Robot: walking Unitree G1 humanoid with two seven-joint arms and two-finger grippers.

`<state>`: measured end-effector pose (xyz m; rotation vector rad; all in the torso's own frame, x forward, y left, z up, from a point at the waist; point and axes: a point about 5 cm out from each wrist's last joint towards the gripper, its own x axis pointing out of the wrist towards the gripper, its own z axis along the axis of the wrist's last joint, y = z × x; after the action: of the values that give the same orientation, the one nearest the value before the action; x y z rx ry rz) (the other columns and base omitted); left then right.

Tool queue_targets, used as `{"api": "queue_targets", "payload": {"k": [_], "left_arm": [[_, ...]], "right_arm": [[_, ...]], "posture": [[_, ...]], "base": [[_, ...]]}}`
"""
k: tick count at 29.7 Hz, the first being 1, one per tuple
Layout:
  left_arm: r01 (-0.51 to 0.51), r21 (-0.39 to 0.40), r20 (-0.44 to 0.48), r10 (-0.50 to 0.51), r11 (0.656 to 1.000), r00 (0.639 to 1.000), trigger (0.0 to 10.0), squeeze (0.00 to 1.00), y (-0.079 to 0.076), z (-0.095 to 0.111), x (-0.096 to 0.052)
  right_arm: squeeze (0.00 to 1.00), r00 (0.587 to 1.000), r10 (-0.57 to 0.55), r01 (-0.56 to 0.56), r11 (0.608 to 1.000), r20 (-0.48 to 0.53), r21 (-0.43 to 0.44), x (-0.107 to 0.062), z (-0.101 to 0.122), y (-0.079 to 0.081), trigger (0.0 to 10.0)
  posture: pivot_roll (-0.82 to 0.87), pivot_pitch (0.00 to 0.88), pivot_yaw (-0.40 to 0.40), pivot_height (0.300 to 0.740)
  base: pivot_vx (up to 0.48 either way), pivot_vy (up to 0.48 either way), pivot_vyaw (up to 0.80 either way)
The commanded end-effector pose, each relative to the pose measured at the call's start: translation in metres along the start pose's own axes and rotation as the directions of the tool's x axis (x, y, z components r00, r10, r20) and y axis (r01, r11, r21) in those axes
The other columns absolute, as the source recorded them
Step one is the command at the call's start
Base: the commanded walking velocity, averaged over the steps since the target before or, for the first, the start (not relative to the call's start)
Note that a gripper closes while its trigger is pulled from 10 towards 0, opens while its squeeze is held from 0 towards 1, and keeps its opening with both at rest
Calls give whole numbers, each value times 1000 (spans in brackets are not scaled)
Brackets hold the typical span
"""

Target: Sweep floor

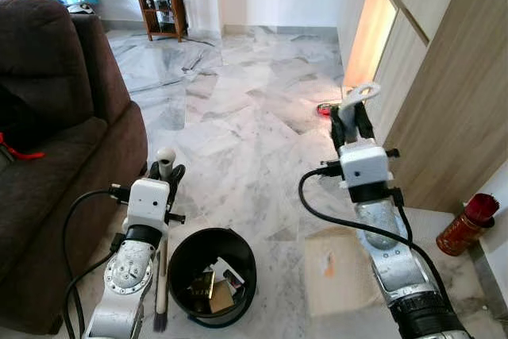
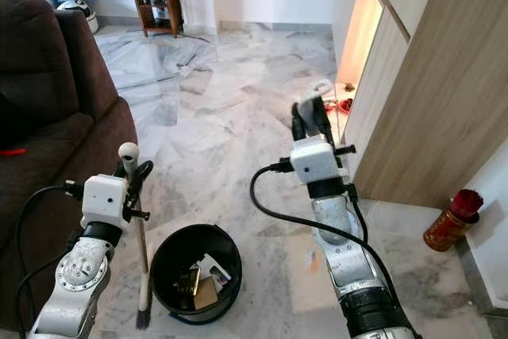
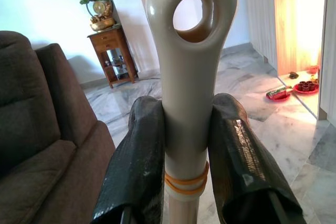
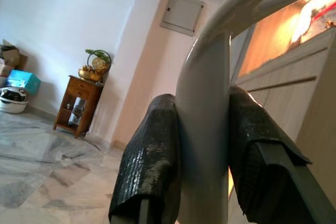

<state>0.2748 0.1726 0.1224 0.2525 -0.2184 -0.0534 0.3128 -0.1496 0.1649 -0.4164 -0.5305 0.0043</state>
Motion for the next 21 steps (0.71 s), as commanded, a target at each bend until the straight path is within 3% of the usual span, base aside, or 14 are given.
{"api": "queue_targets", "payload": {"k": [1,11,21], "left_arm": [[8,-6,51,-8,1000,999,10000,0,0,9,6],[-5,-14,54,6,1000,999,10000,0,2,9,5],[-14,-17,57,15,1000,998,10000,0,2,10,4]], "right_arm": [[0,999,-20,20,1000,33,-9,2,3,-6,10000],[0,999,-32,33,999,-12,17,-2,-8,-9,10000],[0,994,-61,72,989,-86,126,-8,-17,-5,10000]], "posture": [[-17,0,34,740],[0,0,27,740],[9,0,21,740]], "base": [[0,0,0],[0,0,0],[0,0,0]]}}
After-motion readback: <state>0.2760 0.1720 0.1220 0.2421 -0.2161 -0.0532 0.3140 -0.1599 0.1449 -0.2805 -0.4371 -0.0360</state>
